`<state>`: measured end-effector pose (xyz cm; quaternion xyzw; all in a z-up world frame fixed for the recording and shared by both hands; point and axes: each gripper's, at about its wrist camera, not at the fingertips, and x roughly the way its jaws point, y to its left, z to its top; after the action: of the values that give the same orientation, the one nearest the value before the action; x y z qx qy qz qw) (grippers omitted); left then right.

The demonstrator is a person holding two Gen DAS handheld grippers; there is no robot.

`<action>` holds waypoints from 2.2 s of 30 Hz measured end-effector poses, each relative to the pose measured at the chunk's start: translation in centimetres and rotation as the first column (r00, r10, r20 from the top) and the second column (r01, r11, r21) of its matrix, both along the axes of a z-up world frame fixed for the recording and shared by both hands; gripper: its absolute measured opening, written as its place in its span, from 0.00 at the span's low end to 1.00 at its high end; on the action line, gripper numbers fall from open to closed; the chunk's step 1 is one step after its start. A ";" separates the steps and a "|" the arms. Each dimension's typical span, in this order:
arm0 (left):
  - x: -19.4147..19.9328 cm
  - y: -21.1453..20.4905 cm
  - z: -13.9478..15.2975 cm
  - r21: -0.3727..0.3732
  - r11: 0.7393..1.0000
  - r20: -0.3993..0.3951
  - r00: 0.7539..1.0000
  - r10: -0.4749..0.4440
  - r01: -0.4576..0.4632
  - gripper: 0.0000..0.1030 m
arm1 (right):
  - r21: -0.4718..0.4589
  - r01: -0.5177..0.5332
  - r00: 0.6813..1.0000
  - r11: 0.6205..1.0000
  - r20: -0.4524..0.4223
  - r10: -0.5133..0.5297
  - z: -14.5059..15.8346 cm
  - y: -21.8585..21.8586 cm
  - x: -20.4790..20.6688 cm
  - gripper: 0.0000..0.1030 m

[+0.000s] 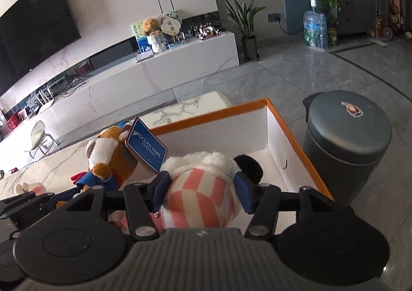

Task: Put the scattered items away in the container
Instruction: 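Carry the plush dog and white plush over the orange box with both tools, then lower both held plush toys down into the orange box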

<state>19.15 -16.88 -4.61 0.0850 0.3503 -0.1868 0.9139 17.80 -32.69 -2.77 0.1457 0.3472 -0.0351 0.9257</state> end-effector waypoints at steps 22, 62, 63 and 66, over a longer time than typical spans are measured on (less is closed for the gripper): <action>1.5 0.5 -1.8 0.086 0.996 -0.203 0.978 0.052 -0.035 0.42 | 0.039 -0.078 0.989 0.996 -0.124 0.083 -3.9 3.1 2.7 0.58; -0.6 2.8 -0.6 -0.034 0.998 -0.230 0.972 0.048 -0.057 0.43 | 0.026 -0.193 0.945 0.981 -0.264 0.193 -2.1 4.7 1.0 0.28; -0.6 3.0 -0.6 -0.040 0.997 -0.230 0.972 0.048 -0.059 0.43 | 0.026 -0.194 0.944 0.981 -0.269 0.194 -2.2 4.8 1.2 0.28; -0.9 3.3 -0.4 -0.043 0.997 -0.221 0.974 0.051 -0.062 0.43 | 0.010 -0.193 0.941 0.981 -0.282 0.188 -2.4 5.2 1.5 0.28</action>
<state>18.27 -13.59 -4.96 0.0308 0.4468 -0.1775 0.8763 19.32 -27.44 -5.18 0.0966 0.4874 0.0311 0.8673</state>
